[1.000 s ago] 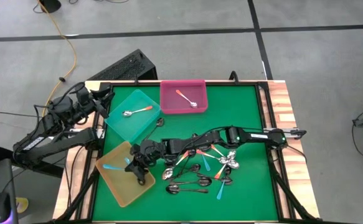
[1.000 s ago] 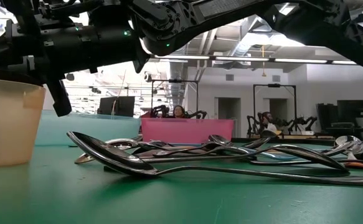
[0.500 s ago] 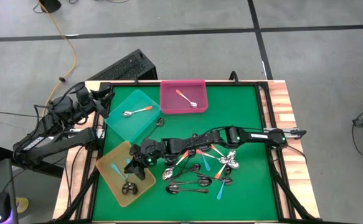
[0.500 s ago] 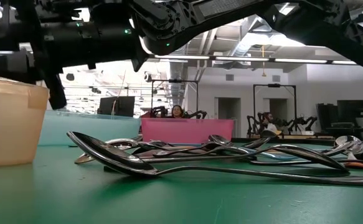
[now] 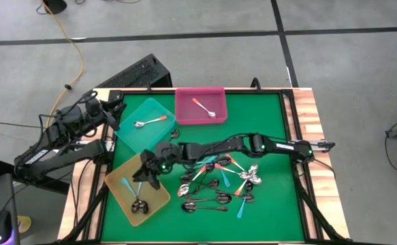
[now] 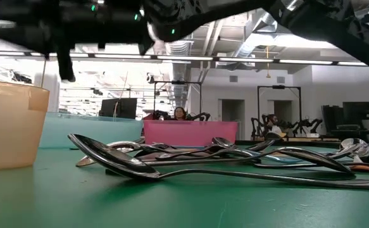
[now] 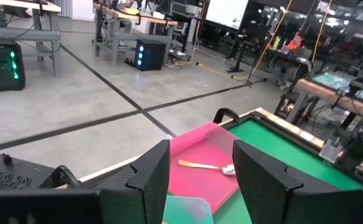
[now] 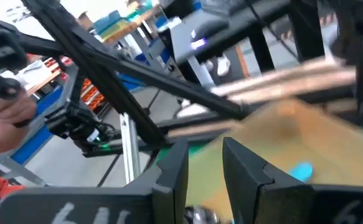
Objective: Sort silverware by color (type)
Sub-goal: Put the orange spoon into the blue bin
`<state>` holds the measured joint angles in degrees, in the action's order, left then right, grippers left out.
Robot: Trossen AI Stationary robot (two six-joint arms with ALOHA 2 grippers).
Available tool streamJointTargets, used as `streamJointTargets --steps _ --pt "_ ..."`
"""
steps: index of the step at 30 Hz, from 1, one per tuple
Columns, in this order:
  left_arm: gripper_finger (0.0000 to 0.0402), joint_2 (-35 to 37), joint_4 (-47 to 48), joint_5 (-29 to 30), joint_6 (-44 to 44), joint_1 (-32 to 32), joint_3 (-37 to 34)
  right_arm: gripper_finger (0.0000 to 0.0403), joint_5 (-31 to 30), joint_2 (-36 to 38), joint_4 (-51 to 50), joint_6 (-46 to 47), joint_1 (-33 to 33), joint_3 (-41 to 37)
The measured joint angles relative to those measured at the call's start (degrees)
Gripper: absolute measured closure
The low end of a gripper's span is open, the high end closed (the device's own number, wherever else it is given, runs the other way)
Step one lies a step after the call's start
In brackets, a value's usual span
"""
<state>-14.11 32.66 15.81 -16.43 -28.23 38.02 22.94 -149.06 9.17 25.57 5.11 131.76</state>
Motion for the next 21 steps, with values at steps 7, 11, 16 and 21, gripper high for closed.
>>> streamJointTargets --steps 7,11,16,21 --pt "0.0243 0.02 0.58 0.02 1.98 0.02 0.0 0.0294 -0.08 6.27 -9.97 -10.07 -0.02 -0.04" --pt "0.0243 0.02 0.15 -0.1 2.28 0.01 0.0 0.0294 -0.35 12.16 -22.06 -19.17 -0.09 -0.02" --pt "0.0243 0.49 -4.2 -3.81 2.98 0.0 0.0 0.0294 -5.65 21.46 -39.84 -28.71 -0.18 -0.07" --pt "0.0243 2.85 -7.31 -10.03 3.96 0.02 0.0 0.0294 -14.1 33.46 -55.66 -33.45 -0.11 0.06"
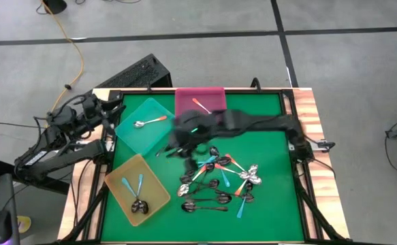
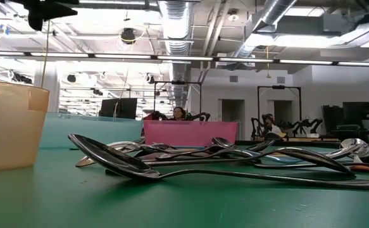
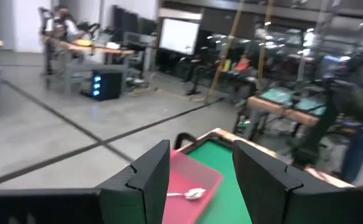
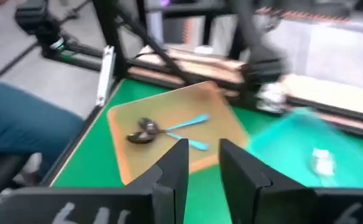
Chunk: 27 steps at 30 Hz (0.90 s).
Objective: Sort silverware by color (type)
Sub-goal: Put the orange spoon into the blue bin
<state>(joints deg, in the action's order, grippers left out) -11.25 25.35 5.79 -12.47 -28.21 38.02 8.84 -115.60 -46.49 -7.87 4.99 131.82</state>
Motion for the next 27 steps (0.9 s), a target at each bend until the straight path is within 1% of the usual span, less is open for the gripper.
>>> streamJointTargets --steps 2,4,6,9,12,14,15,17,19,21,22,27 --pt "0.0243 1.66 0.29 -0.25 -0.09 0.0 0.0 0.0294 -4.68 5.04 -6.7 -0.02 0.47 -0.02" --pt "0.0243 3.6 1.71 -0.13 -0.27 -0.01 0.0 0.0294 -9.2 8.99 -11.0 1.21 1.23 -0.03" --pt "0.0243 5.92 3.39 0.21 -0.43 -0.02 -0.04 0.0294 -12.96 13.01 -16.42 3.49 2.33 -0.06" --pt "0.0243 9.63 6.2 1.21 -2.13 0.0 -0.06 0.0294 -20.48 17.63 -22.96 7.73 5.38 -0.2" --pt "0.0243 11.26 6.44 0.97 -4.59 -0.02 -1.05 0.0294 -28.24 21.28 -28.15 11.45 9.4 -3.33" --pt "0.0243 10.83 8.14 1.16 -5.62 0.0 -1.45 0.0294 -31.91 23.28 -30.71 14.04 12.39 -6.83" --pt "0.0243 10.64 7.49 1.3 -5.82 -0.01 -1.98 0.0294 -33.27 24.46 -30.38 14.75 13.82 -9.1" --pt "0.0243 10.59 4.39 0.41 -7.12 -0.15 -4.16 0.0294 -36.33 27.42 -29.67 15.36 16.57 -14.64" --pt "0.0243 10.88 2.65 -0.49 -8.39 -0.14 -6.64 0.0294 -40.24 31.1 -25.7 15.67 18.85 -21.95" --pt "0.0243 11.01 -0.98 -1.04 -9.74 -0.14 -8.73 0.0294 -43.34 35.39 -19.06 15.69 20.35 -30.76" --pt "0.0243 11.05 -2.66 -1.18 -10.52 -0.13 -9.59 0.0294 -43.82 37.69 -14.78 15.63 20.58 -35.48" --pt "0.0243 10.96 -7.58 -1.69 -12.89 -0.13 -12.87 0.0294 -43.49 48.83 9.04 18.14 19.46 -58.49"
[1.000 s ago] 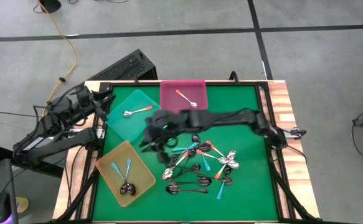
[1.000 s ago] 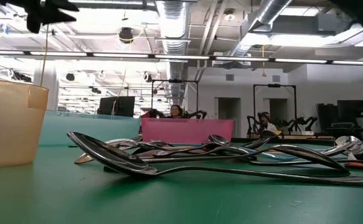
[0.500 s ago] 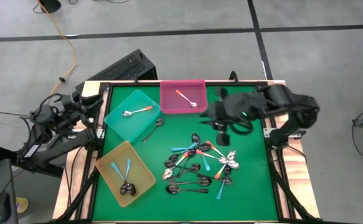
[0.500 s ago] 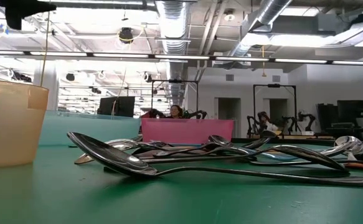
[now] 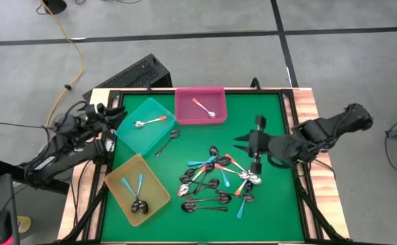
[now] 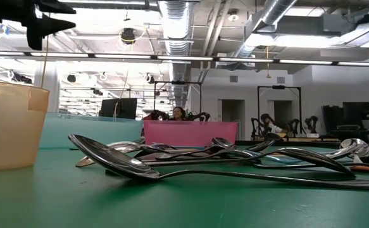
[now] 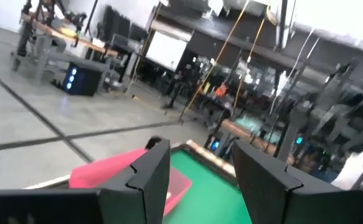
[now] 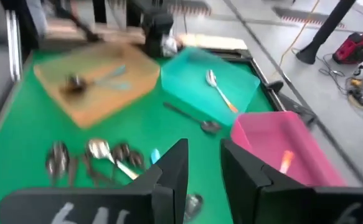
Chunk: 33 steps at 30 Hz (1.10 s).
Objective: Sort silverware by color (type)
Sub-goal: Put the orange spoon into the blue bin
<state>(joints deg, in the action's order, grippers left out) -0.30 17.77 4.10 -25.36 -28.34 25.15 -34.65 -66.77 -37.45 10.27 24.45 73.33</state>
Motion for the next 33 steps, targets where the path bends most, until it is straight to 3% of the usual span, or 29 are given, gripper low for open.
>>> streamJointTargets --steps 6,10,13,24,33 --pt "0.0243 0.04 0.39 -0.25 -0.44 0.0 -0.09 0.0294 0.22 6.87 31.08 3.0 -1.82 -25.66" --pt "0.0243 0.04 0.92 -0.3 -0.42 0.0 -0.09 0.0294 0.2 4.97 54.36 3.45 -4.56 -38.91" --pt "0.0243 0.04 0.98 -0.04 -0.26 0.0 -0.09 0.0294 0.26 1.9 64.55 4.96 -7.03 -43.66" --pt "0.0243 0.0 7.97 7.45 1.28 0.0 -0.09 0.0294 0.35 -7.49 64.72 8.35 -12.44 -43.99" --pt "0.0243 0.0 11.12 9.75 1.44 0.0 -0.09 0.0294 0.36 -8.53 63.14 8.49 -15.56 -43.99"
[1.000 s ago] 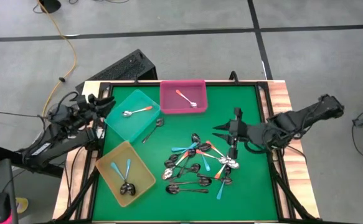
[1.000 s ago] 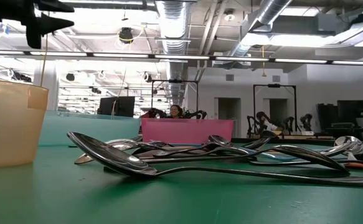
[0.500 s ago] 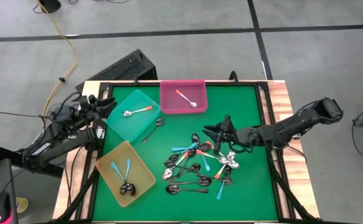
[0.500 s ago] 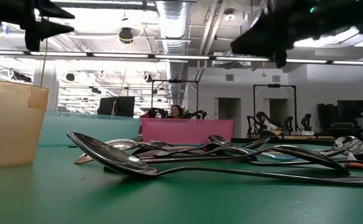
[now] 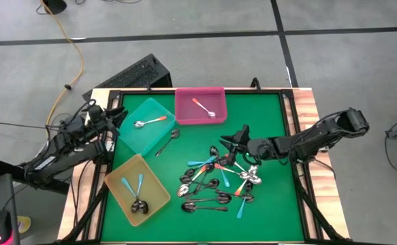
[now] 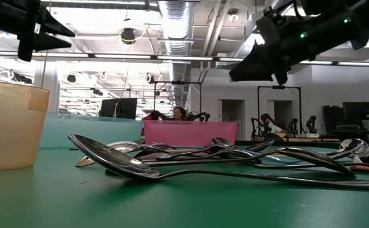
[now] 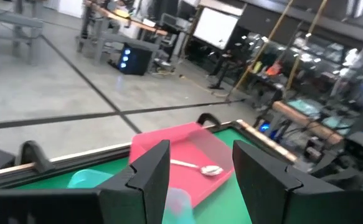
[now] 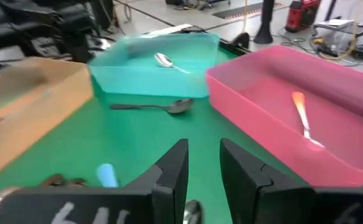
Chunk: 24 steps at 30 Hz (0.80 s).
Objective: Sort silverware by color (type)
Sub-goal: Put the orange spoon into the blue bin
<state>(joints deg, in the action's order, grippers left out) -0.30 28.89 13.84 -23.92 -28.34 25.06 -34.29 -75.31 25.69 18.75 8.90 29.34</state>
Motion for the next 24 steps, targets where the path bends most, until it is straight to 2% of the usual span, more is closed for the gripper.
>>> streamJointTargets --steps 5,10,19,24 --pt "0.0243 0.0 2.14 3.74 0.78 0.0 0.0 0.0294 -0.04 0.0 -5.77 5.67 -2.35 0.0" --pt "0.0243 0.0 2.07 4.99 1.26 0.0 0.0 0.0294 -0.01 0.0 -12.34 10.97 -3.14 0.0" --pt "0.0243 0.0 1.85 5.03 1.65 0.0 0.0 0.0294 6.98 0.0 -24.31 26.56 0.17 0.0" --pt "0.0243 0.0 1.85 5.01 1.64 0.0 0.0 0.0295 7.06 0.0 -29.36 34.12 3.63 0.0"
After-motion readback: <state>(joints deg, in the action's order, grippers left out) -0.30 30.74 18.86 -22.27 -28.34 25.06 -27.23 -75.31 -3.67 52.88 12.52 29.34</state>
